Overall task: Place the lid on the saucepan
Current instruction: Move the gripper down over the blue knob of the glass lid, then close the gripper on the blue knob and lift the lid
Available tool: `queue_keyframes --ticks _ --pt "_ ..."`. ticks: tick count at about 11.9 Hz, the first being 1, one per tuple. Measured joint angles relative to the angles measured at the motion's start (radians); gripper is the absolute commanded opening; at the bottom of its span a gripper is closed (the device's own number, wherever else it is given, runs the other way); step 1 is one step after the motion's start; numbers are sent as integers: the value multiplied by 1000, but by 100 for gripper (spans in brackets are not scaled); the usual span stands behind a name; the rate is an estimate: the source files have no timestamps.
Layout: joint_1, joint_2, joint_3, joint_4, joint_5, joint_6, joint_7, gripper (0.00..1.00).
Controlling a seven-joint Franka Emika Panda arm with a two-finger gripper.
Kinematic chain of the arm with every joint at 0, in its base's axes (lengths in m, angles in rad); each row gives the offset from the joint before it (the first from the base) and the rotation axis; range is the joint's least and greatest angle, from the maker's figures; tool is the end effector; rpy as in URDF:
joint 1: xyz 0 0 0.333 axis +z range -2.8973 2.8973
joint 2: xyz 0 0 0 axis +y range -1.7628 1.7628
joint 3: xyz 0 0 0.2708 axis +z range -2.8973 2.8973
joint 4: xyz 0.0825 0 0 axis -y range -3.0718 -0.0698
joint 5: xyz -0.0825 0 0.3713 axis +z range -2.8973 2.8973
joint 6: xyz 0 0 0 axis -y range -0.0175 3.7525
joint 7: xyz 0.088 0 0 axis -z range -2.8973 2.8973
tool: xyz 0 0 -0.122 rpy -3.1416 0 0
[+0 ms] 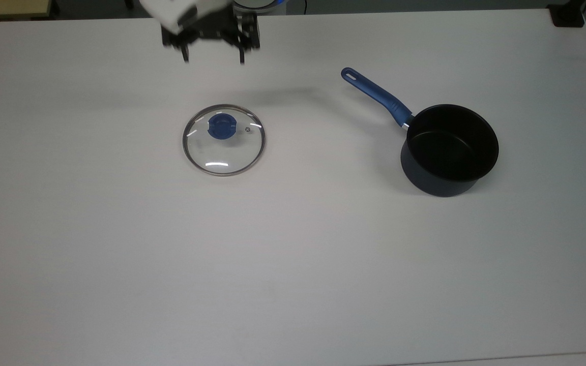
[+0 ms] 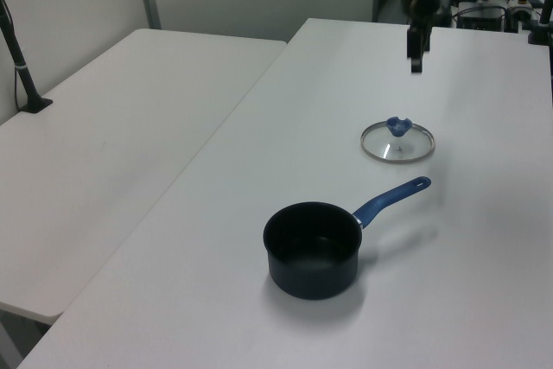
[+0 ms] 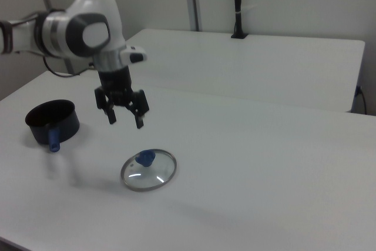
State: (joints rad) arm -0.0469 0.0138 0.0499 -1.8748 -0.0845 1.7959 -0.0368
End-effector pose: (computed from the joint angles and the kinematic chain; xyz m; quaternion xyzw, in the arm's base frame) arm 0.5412 -0.0068 0.4357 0.9976 0.0312 -0.0470 0.0396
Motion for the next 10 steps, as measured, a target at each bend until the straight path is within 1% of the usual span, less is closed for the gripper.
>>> queue_keyframes --ticks 2,3,5,6,7,9,10 --pt "1 54 1 -91 0 155 0 100" --pt "1 96 1 -115 0 209 -2 100" --pt "1 176 1 -122 0 298 -13 93" --pt "1 199 1 -121 0 319 -17 91" --pt "1 211 1 -120 0 325 -21 88" --pt "1 215 1 -120 0 328 -51 81" --pt "0 215 1 -119 0 328 -59 80"
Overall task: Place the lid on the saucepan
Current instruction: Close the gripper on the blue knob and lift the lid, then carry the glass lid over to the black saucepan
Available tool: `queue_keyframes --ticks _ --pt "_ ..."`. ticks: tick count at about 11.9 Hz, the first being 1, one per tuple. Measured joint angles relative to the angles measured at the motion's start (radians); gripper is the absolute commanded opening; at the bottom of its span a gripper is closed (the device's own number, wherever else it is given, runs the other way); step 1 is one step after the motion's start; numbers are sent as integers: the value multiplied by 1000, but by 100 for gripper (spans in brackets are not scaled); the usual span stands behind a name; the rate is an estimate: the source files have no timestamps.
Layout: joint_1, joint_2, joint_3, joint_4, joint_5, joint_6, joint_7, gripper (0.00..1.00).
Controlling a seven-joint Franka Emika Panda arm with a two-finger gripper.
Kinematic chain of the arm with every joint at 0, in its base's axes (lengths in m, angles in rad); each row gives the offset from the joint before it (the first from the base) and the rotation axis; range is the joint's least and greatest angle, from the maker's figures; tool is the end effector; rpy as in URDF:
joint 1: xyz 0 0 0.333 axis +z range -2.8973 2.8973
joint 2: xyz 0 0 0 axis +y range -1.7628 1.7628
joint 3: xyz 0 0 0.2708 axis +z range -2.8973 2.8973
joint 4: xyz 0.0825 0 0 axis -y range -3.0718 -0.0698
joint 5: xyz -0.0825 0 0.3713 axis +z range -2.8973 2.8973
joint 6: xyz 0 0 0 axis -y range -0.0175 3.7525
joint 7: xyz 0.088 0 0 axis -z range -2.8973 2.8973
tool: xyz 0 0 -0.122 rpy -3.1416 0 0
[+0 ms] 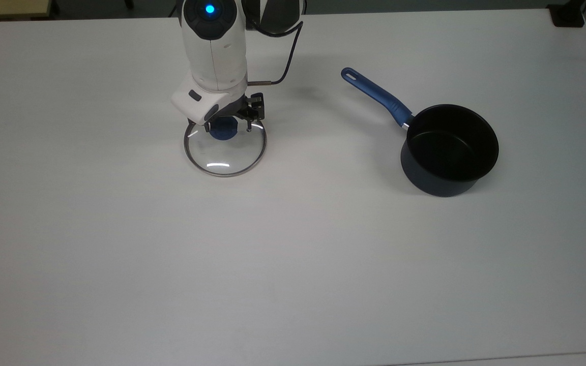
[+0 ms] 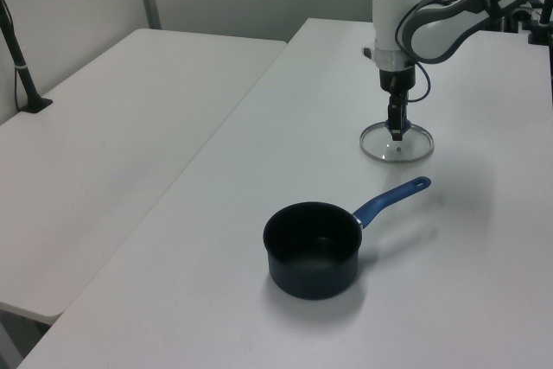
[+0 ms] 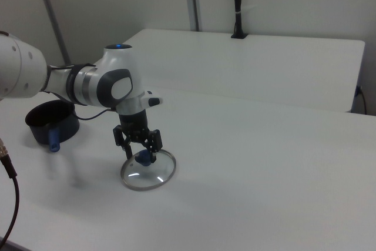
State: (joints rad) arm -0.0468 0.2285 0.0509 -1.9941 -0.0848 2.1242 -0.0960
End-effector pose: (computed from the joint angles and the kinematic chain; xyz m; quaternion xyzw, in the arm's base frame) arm 0.5627 -0.0028 0.2886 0.9957 0.0735 -0.0502 0.0269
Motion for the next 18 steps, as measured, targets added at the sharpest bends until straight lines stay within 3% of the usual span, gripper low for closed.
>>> queue_keyframes --ticks 2,3,4,5,8,11,18 --pt "-1 0 -1 1 0 1 -3 68" --pt "-1 0 -1 1 0 4 -4 68" --pt "-1 0 -1 1 0 20 -6 90" --pt "-1 0 -1 1 0 35 -6 91" --pt "-2 6 -1 1 0 43 -6 74" --pt "-3 10 -2 0 0 79 -6 46" --pt "-5 6 -2 13 0 32 -19 45"
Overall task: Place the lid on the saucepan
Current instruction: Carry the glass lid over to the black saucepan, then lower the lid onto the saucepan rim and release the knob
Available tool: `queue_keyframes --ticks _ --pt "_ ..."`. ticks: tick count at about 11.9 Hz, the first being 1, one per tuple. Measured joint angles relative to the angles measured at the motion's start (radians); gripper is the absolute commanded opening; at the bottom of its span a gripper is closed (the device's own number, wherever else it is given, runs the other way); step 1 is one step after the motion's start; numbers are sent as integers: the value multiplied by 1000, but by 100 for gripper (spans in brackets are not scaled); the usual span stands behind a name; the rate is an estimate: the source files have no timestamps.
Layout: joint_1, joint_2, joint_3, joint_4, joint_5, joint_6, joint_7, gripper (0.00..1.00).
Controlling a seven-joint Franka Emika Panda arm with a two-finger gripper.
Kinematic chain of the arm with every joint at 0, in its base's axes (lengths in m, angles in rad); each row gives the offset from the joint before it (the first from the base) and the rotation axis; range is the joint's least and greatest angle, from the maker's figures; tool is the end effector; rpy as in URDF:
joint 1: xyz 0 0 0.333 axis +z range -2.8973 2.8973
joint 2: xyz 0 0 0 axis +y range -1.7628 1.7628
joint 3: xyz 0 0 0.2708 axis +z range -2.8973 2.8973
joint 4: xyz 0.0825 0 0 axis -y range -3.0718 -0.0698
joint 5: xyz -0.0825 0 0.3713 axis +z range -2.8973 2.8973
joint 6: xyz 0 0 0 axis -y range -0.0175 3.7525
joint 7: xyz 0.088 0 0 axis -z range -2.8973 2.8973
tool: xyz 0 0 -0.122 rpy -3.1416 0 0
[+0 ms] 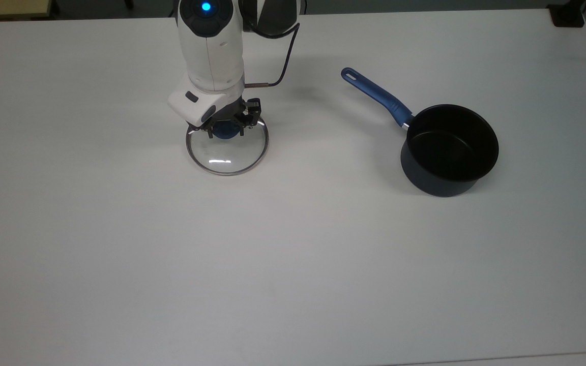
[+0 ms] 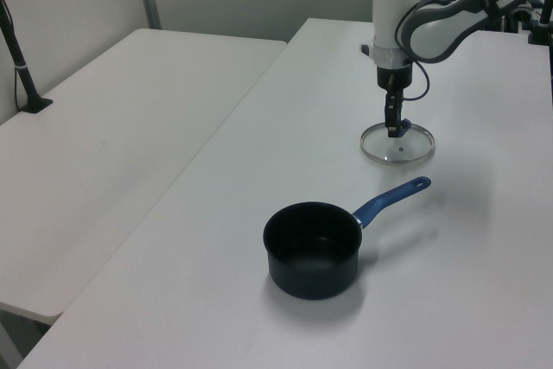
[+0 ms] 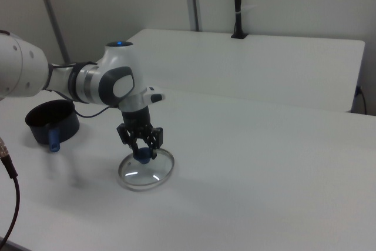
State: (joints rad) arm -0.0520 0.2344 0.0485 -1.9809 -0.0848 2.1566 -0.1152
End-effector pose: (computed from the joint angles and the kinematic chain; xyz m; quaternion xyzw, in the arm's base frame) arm 0.5703 -0.0068 0.2934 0.9960 0.0797 -0.0307 0.0272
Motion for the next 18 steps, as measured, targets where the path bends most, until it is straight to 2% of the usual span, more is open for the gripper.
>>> queue_keyframes --ticks 2,4,8,11,13,15,18 --pt "10 -1 4 76 1 -71 26 45" --pt "76 -1 10 168 4 -111 109 46" --pt "314 26 19 347 4 -138 332 46" --pt "478 90 21 453 4 -139 460 46" --pt "558 150 21 507 4 -139 507 46" --pt "601 187 20 540 3 -139 522 46" --pt "610 202 18 550 3 -138 524 46"
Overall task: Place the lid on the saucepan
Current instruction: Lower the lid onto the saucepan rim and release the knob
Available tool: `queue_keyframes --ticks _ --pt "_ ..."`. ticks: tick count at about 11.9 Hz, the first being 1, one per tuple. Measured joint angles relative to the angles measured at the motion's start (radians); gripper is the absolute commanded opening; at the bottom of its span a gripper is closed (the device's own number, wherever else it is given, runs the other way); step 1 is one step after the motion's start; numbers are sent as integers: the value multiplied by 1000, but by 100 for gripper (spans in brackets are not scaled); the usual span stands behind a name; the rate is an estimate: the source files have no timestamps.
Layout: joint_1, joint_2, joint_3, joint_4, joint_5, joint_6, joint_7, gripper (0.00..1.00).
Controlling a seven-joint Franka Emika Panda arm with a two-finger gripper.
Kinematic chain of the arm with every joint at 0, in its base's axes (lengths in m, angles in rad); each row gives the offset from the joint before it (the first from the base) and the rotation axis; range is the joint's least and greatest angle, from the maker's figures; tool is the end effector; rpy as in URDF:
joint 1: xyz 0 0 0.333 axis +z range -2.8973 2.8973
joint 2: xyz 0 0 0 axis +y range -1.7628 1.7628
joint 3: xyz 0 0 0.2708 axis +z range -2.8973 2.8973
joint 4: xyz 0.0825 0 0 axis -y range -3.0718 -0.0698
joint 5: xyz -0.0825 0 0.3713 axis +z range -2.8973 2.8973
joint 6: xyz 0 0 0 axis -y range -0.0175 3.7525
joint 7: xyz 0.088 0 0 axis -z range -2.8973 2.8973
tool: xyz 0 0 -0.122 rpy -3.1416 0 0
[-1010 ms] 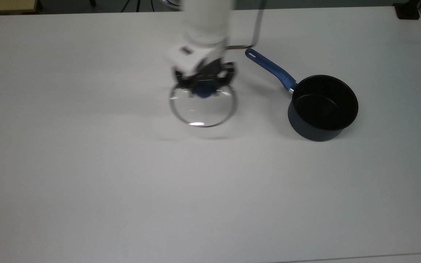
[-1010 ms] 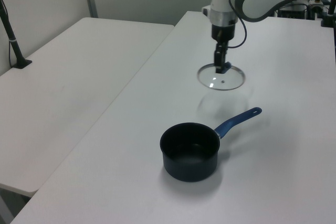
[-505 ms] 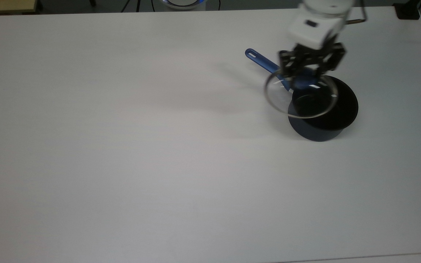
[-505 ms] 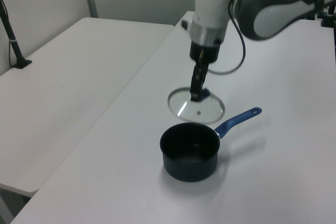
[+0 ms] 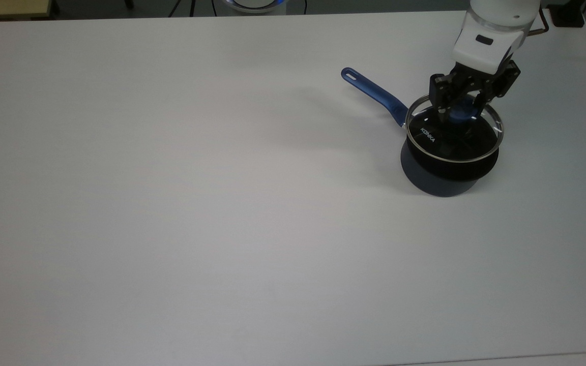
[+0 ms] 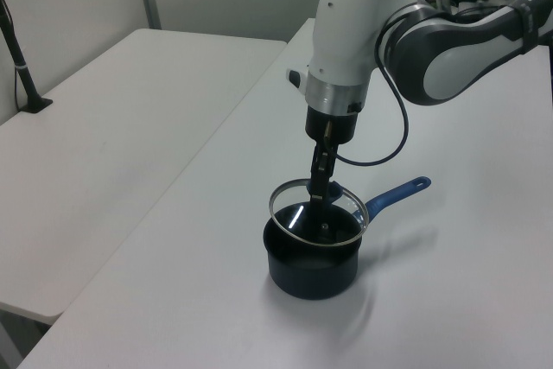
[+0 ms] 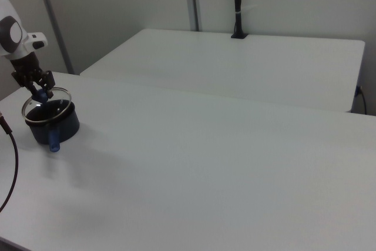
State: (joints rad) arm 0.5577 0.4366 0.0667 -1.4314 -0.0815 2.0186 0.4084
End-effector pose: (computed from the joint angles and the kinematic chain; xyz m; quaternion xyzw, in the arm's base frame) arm 0.5537 0.3840 0.4069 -0.9898 -0.1180 -0.0778 0.0164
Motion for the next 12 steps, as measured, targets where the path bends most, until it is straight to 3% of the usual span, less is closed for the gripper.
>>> queue_keyframes --ticks 5,7,10,12 --pt "0 32 -1 2 0 11 0 50" --pt "0 44 -1 2 0 28 0 70" --pt "5 51 0 3 0 51 0 80" --pt "8 51 0 12 0 54 0 100"
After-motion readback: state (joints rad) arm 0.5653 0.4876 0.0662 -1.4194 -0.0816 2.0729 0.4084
